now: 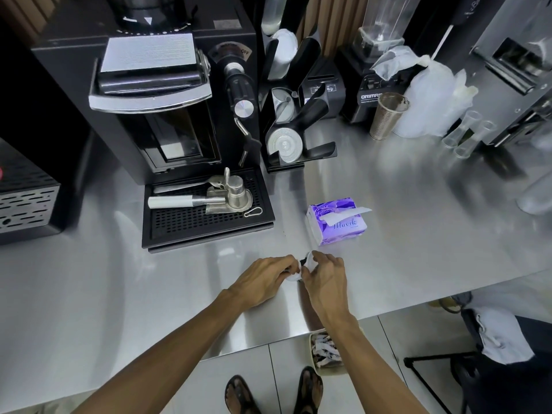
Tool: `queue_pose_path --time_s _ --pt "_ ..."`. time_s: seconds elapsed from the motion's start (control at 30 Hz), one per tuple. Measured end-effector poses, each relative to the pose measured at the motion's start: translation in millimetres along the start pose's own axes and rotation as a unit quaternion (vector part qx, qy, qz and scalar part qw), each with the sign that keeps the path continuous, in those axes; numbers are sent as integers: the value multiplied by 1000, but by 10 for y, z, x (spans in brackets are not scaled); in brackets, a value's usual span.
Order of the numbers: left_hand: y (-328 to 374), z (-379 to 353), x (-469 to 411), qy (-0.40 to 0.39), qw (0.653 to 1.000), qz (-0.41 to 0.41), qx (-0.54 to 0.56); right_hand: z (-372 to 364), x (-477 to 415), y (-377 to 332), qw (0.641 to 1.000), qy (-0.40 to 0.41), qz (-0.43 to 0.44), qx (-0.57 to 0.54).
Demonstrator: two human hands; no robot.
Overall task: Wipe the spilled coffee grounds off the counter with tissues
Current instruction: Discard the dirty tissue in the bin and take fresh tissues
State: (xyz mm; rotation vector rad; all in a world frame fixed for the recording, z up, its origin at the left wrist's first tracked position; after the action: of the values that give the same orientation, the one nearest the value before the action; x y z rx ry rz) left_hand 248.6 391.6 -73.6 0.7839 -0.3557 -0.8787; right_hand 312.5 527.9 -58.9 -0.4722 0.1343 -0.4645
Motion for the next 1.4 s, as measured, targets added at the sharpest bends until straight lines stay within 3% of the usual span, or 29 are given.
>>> queue_pose_path --time_s 0.33,0.63,0.77,1.0,1.4 --pt "61 71 -69 22 1000 -2 0 -118 -48 25 991 -69 68 -93" --pt "38 109 -90 71 997 -23 -31 -91 -48 61 981 -142 107 -74" --pt "24 119 -103 114 993 -28 -28 -135 -69 95 981 -138 120 -67" --pt "-42 147 -51 124 991 44 -23 -97 -74 15 977 -131 140 -91" --pt "-61 103 20 108 991 10 -77 -67 -91 -33 978 -129 145 -82"
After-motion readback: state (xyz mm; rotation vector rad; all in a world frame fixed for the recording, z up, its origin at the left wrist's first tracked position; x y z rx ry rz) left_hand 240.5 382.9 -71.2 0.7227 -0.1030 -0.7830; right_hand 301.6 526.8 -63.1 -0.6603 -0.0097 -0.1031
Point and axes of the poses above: each hand's wrist, its own x-axis away from the middle knuckle, its own z-axis out of the back of the hand, y = z × x, the point moved 4 cm from there along -x, towards the middle knuckle, and after that the axes turned 7 degrees about x, right-handed, at the moved point
